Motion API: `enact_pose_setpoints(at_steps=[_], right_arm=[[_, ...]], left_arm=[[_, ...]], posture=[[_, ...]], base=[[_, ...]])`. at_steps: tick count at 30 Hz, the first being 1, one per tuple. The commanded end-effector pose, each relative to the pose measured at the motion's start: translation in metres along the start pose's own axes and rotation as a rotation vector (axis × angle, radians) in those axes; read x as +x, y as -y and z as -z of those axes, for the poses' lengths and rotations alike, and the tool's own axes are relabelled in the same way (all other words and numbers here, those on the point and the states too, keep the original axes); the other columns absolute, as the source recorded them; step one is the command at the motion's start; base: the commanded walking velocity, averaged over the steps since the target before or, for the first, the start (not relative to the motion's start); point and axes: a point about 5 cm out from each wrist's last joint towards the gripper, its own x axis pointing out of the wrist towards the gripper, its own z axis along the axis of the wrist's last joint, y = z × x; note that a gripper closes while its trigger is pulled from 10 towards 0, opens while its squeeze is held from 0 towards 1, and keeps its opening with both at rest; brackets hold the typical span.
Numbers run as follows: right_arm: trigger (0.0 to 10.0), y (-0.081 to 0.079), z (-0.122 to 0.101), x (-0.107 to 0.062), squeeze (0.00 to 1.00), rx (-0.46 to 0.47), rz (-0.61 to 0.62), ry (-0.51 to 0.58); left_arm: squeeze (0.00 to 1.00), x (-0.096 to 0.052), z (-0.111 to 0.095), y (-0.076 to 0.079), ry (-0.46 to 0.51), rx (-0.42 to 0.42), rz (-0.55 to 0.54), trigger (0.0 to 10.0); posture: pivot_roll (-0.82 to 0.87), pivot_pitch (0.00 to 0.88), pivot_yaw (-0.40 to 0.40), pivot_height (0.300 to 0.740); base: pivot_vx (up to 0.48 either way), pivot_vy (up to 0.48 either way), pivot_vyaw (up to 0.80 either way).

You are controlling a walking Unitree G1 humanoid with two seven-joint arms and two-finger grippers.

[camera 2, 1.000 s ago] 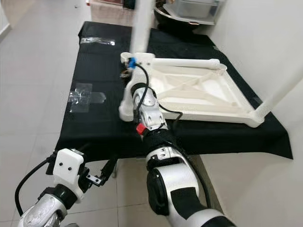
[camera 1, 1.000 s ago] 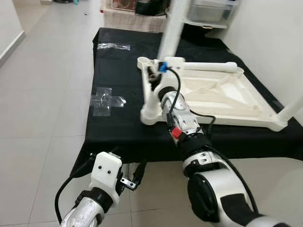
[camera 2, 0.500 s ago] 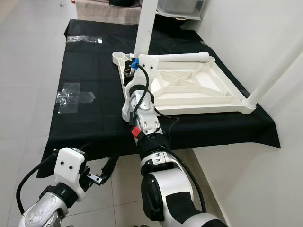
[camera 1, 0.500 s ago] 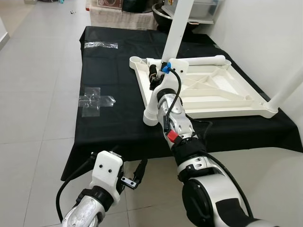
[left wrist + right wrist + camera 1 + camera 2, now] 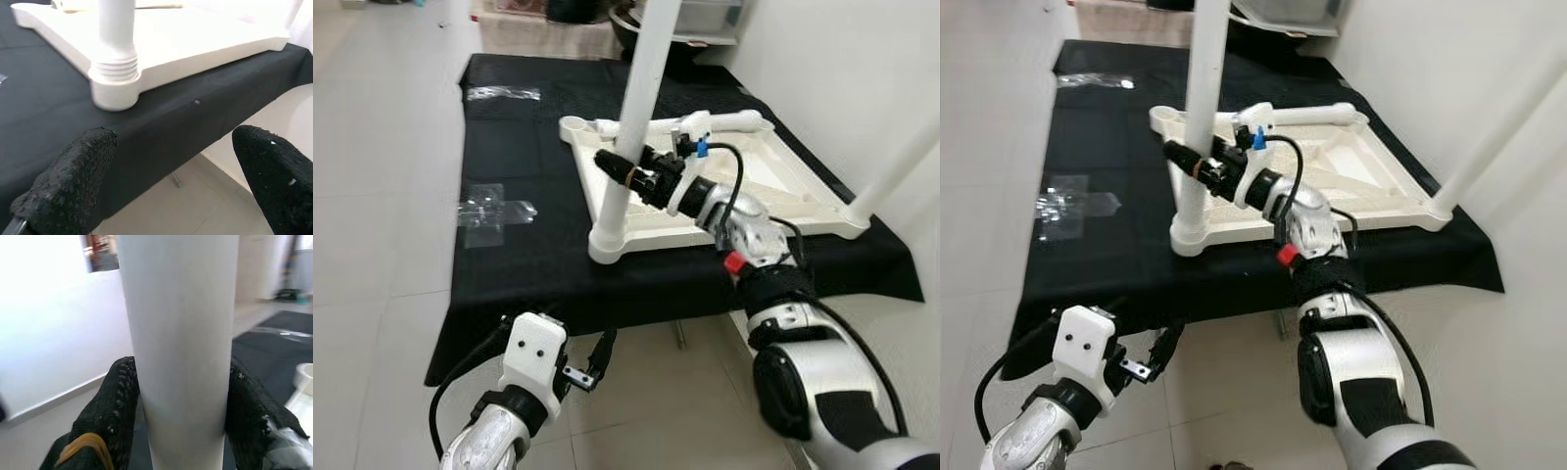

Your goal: Building children table

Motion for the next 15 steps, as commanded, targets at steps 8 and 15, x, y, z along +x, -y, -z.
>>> enact_pose_setpoints(at_steps=[8,15], right_arm=[[10.0,-0.02,0.014,0.027,0.0,-0.016,-0.24,-0.138],[0.0,-0.009,0.008,0.035,0.0,-0.018,-0.002,-0.083]], left_arm=[[0.0,-0.001,0.002,0.001,-0.011,-0.003,-0.004,10.0],[0.0,-0.001,0.002,0.001,-0.011,-0.003,-0.002,10.0]], posture=[[0.14,0.147,-0.161,0.74],[0.14,0.155,-0.16,0.74]], base=[[0.0,0.0,0.0],[0.0,0.0,0.0]])
